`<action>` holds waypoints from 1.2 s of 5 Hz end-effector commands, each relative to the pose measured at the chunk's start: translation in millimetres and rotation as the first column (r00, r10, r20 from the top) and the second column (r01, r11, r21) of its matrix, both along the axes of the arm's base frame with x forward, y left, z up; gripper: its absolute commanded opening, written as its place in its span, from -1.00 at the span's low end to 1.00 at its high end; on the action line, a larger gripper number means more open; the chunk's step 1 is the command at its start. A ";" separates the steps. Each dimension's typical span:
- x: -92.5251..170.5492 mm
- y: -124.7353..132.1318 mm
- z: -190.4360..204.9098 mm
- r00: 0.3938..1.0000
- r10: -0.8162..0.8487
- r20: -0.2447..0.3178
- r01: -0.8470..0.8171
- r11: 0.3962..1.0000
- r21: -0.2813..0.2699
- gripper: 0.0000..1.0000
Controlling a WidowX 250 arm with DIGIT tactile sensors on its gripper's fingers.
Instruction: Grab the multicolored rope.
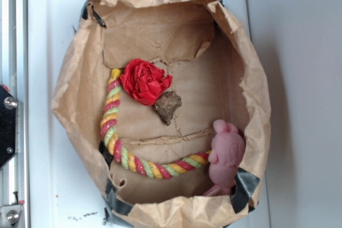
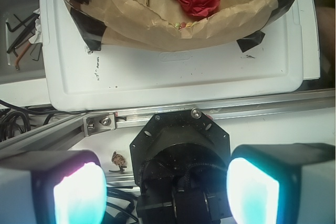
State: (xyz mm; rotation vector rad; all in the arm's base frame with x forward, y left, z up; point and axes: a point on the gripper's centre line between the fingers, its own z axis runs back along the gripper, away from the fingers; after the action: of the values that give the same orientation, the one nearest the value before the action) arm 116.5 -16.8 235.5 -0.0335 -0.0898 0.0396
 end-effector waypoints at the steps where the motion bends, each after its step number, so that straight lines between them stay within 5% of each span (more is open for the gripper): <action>1: 0.0 0.0 0.0 1.000 0.000 0.000 0.000 1.000 0.000 1.00; 5: 110.2 -24.1 -32.6 0.995 0.005 0.095 -0.001 0.999 -0.043 1.00; 6: 134.3 -18.4 -55.5 0.992 0.006 0.123 -0.005 1.000 -0.008 1.00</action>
State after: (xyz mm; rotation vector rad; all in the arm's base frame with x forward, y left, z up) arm 248.9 -36.6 168.0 -0.0376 -0.1758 0.0287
